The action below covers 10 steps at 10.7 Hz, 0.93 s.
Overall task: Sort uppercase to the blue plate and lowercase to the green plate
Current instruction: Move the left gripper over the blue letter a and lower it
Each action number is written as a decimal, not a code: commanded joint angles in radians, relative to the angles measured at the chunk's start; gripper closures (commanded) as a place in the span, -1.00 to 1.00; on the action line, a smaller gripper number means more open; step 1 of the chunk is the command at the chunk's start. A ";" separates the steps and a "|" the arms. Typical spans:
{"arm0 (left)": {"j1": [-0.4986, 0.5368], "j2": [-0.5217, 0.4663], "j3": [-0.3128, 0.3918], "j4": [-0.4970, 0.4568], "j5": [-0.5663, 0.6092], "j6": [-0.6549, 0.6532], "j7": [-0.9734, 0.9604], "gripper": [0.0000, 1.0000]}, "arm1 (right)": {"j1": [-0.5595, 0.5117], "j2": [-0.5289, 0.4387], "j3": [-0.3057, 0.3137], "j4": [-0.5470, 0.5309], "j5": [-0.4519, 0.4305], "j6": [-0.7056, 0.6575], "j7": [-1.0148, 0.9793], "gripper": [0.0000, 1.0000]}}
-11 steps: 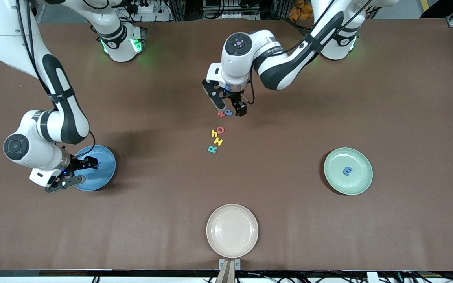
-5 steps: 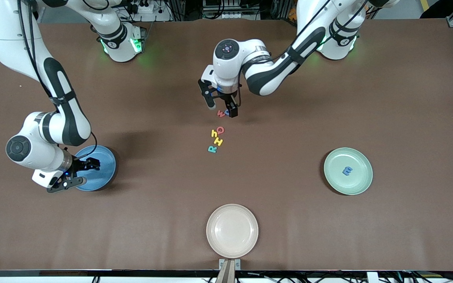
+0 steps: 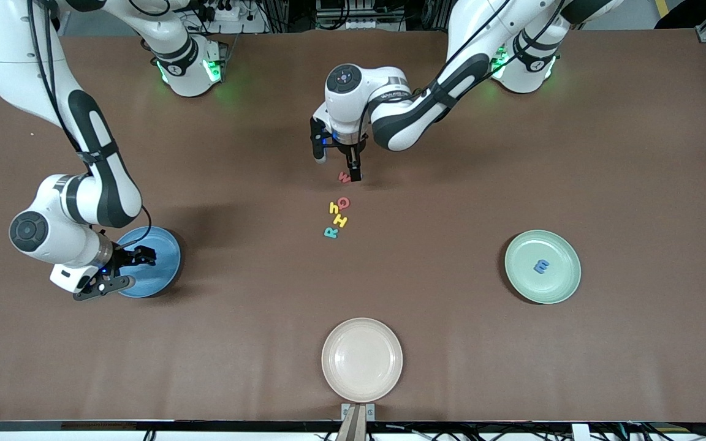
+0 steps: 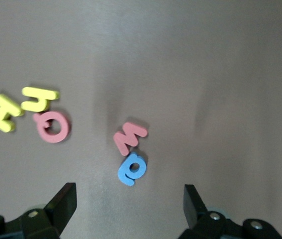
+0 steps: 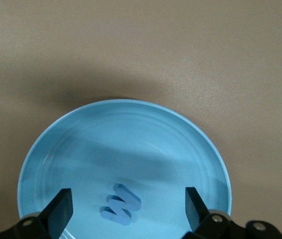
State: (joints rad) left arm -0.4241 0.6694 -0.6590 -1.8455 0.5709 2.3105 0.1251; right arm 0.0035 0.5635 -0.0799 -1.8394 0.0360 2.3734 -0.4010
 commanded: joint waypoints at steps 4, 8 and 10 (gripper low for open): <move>0.005 0.042 0.001 0.006 0.046 0.053 0.201 -0.74 | 0.073 0.004 0.019 0.020 0.015 -0.028 0.192 -1.00; 0.017 0.056 0.013 -0.001 0.072 0.078 0.335 -0.67 | 0.245 0.010 0.019 0.077 0.015 -0.057 0.502 -1.00; 0.019 0.067 0.025 -0.003 0.075 0.104 0.355 -0.62 | 0.302 0.024 0.019 0.124 0.015 -0.101 0.621 -1.00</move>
State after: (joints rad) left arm -0.4142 0.7233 -0.6355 -1.8458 0.6107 2.3852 0.4629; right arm 0.2857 0.5637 -0.0564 -1.7661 0.0388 2.3087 0.1587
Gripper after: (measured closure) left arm 0.181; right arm 0.000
